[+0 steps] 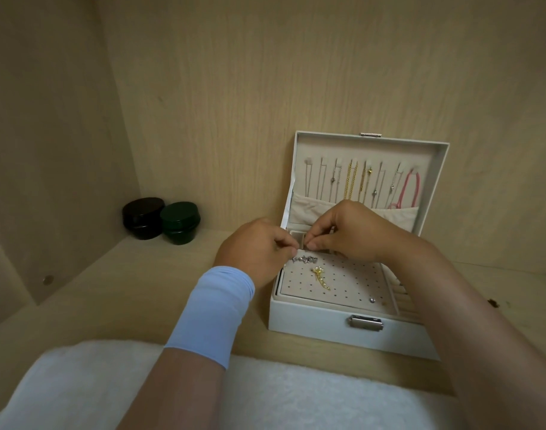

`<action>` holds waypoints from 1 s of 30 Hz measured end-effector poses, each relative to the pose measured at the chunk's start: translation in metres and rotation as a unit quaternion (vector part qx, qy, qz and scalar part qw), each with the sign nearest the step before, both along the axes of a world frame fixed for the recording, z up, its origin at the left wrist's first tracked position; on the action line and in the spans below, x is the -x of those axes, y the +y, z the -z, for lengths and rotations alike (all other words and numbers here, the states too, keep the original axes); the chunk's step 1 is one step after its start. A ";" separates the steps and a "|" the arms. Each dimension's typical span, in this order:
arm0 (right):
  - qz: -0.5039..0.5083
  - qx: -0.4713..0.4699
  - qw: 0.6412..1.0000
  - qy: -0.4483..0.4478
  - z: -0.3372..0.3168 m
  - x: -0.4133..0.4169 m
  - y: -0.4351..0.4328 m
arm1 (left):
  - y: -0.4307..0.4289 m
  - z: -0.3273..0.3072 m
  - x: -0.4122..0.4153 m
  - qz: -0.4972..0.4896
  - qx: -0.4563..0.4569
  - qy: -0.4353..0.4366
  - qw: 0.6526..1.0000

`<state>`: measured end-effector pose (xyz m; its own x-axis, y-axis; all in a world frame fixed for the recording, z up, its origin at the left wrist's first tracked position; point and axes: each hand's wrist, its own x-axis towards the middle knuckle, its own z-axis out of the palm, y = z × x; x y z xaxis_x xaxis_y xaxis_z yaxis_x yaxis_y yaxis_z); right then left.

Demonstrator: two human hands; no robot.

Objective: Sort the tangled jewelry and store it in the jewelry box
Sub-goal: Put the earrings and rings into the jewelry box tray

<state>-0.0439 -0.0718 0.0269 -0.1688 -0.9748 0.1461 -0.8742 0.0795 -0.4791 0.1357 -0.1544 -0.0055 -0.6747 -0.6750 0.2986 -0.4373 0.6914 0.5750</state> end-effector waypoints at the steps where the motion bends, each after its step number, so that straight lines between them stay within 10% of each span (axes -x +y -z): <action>1: -0.001 0.001 1.000 0.000 0.000 0.000 0.000 | 0.000 0.000 0.000 -0.001 0.000 0.002 1.000; 30: 0.034 0.005 0.999 0.009 -0.012 -0.016 0.010 | 0.010 -0.005 -0.005 0.026 -0.002 0.055 0.998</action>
<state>-0.0282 -0.0622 0.0388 -0.2327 -0.9594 0.1593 -0.8751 0.1351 -0.4647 0.1407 -0.1441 -0.0007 -0.6721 -0.6414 0.3701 -0.3349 0.7090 0.6206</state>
